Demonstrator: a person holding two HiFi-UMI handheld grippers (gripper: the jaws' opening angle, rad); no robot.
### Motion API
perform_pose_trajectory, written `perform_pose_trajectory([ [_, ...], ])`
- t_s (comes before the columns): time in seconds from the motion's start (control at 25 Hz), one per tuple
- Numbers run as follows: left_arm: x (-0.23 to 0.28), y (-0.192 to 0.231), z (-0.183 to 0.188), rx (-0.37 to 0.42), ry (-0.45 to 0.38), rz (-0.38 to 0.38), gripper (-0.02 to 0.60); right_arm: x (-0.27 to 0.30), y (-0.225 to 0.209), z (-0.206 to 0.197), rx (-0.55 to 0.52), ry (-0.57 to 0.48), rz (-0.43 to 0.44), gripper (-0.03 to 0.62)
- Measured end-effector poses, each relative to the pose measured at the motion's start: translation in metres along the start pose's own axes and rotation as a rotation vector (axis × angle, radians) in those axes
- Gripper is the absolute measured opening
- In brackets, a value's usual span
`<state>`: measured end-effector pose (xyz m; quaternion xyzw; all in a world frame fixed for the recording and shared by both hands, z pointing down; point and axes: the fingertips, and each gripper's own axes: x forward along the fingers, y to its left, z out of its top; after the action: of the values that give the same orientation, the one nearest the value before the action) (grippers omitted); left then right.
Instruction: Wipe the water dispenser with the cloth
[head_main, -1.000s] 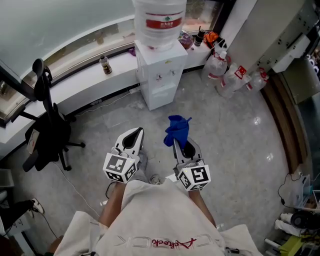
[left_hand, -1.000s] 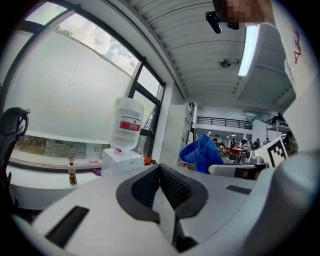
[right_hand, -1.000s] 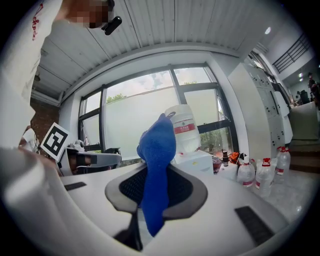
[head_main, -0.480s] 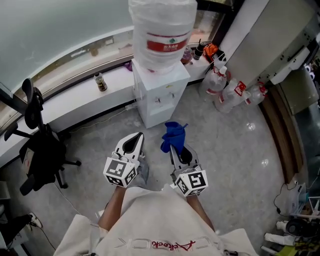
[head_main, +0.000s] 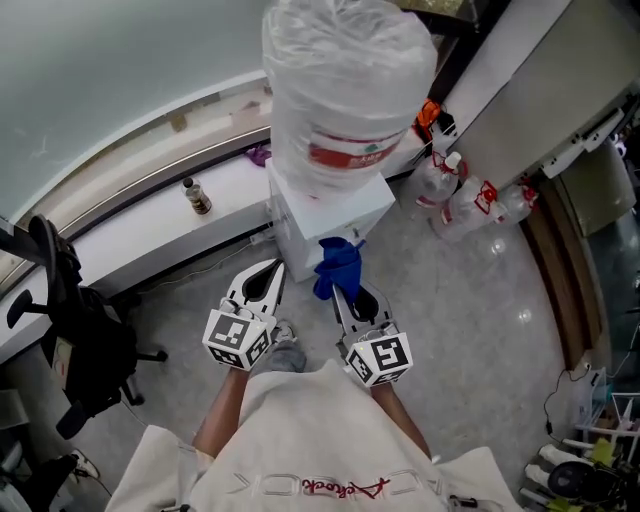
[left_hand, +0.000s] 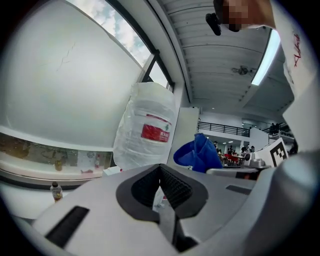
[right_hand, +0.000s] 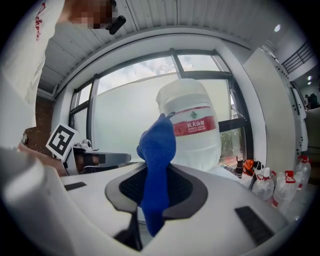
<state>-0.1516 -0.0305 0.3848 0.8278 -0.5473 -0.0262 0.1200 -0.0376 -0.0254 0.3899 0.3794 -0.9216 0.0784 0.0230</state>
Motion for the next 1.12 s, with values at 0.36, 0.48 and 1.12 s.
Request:
perform_pose_trajectory([
  [0.36, 0.041, 0.042, 0.008, -0.019, 0.02, -0.012, 0.009, 0.058, -0.021, 0.004, 0.01, 0.018, -0.012, 0.089],
  [0.48, 0.052, 0.045, 0.001, -0.03, 0.044, 0.002, 0.011, 0.066, -0.031, -0.003, 0.033, 0.044, -0.001, 0.089],
  [1.12, 0.072, 0.047, -0.053, -0.122, 0.155, 0.113, 0.009, 0.084, -0.06, -0.068, 0.112, 0.216, 0.099, 0.089],
])
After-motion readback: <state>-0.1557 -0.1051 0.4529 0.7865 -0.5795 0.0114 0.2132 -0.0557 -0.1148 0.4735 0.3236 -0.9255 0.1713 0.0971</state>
